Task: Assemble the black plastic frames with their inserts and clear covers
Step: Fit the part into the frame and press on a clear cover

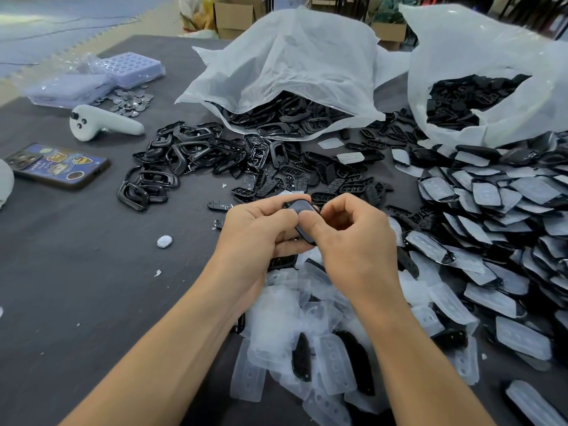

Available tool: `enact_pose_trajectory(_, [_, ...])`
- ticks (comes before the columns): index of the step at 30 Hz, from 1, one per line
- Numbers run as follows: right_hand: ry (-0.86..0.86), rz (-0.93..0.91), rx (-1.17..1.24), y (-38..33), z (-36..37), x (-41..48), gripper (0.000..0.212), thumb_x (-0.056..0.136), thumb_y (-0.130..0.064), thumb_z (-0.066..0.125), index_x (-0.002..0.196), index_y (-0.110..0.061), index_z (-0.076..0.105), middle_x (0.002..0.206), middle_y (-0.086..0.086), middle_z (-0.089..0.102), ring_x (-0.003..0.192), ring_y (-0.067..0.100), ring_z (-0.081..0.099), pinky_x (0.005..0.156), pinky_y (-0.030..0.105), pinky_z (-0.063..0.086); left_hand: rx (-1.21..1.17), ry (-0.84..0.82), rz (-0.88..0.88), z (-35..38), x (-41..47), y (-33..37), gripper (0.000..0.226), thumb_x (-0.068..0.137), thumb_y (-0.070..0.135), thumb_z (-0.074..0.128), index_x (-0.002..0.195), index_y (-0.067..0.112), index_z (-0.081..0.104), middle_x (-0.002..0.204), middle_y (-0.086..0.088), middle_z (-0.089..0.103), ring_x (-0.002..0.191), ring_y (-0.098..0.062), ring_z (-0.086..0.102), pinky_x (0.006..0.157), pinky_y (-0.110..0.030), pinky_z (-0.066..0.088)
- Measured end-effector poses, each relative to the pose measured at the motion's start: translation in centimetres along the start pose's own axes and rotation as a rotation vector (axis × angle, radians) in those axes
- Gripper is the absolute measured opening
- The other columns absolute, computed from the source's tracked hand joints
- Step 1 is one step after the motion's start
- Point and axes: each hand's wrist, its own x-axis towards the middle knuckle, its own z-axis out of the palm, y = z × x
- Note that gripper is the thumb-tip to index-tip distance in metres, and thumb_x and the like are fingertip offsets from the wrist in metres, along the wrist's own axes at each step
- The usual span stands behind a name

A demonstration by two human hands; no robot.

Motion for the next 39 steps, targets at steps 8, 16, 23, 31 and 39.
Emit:
enact_pose_trajectory(8, [-0.102,0.037,0.276,0.1,-0.2,0.5,0.008,0.072,-0.03,0.075,0.073,-0.027,0.067,0.054,-0.008,0.06,0.044,0.006,0.046,0.052,0.026,0.037,0.037,0.013,0.058,-0.1,-0.2,0.5,0.029,0.093,-0.01,0.059,0.111,0.005,0.076,0.082,-0.006,0.079,0.071,-0.014,0.075,0.07,-0.027,0.063])
enact_pose_trajectory(16, [-0.101,0.001,0.261,0.3,-0.3,0.4,0.012,0.076,-0.019,0.081,0.074,-0.025,0.07,0.057,-0.007,0.065,0.047,0.004,0.051,0.05,0.02,0.041,0.199,0.098,0.079,-0.4,-0.2,1.1,0.028,0.093,-0.005,0.064,0.08,0.014,0.082,0.074,-0.01,0.078,0.059,-0.014,0.072,0.056,-0.022,0.058])
enact_pose_trajectory(23, [-0.148,0.011,0.336,-0.1,-0.4,0.2,0.016,0.081,-0.009,0.077,0.077,-0.023,0.073,0.059,-0.005,0.066,0.049,0.008,0.054,0.048,0.019,0.042,0.222,0.15,0.094,-0.6,-0.2,1.0,0.018,0.095,-0.003,0.065,0.09,0.007,0.08,0.074,-0.013,0.078,0.059,-0.016,0.073,0.055,-0.023,0.057])
enact_pose_trajectory(31, [-0.149,0.056,0.418,-0.3,-0.7,0.3,0.028,0.085,0.005,0.073,0.072,-0.02,0.074,0.062,0.005,0.071,0.044,0.014,0.058,0.044,0.019,0.044,0.372,0.057,0.138,-1.0,-0.2,1.0,0.019,0.091,-0.003,0.072,0.093,0.012,0.082,0.072,-0.012,0.078,0.057,-0.014,0.069,0.055,-0.021,0.055])
enact_pose_trajectory(39, [-0.115,0.032,0.34,-0.1,-0.7,0.2,0.014,0.082,-0.012,0.076,0.073,-0.022,0.074,0.062,0.002,0.07,0.05,0.015,0.061,0.05,0.025,0.05,0.448,0.032,0.199,-0.3,-0.4,0.5,0.021,0.083,0.013,0.075,0.082,0.032,0.083,0.068,-0.008,0.077,0.058,-0.016,0.07,0.057,-0.028,0.059])
